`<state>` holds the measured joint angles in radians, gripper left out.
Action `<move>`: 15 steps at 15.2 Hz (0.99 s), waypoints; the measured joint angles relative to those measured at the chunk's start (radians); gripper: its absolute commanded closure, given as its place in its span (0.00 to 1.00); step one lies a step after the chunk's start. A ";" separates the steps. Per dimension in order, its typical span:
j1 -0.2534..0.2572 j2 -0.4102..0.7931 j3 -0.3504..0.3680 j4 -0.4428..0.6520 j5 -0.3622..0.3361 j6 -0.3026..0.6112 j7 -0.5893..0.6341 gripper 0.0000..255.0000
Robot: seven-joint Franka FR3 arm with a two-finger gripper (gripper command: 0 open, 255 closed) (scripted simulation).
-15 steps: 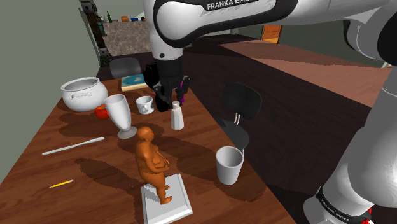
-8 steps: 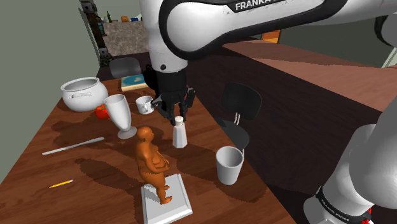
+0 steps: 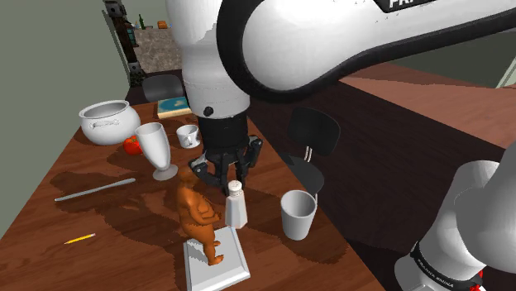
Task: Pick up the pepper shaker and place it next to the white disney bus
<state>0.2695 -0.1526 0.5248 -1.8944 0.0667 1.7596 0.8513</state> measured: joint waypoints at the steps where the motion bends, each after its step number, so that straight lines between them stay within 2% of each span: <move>1: 0.010 -0.009 0.012 -0.008 0.006 0.001 0.020 1.00; 15: 0.140 -0.051 0.205 -0.013 0.061 -0.012 0.329 1.00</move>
<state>0.4092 -0.2038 0.7299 -1.9073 0.1275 1.7474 1.1801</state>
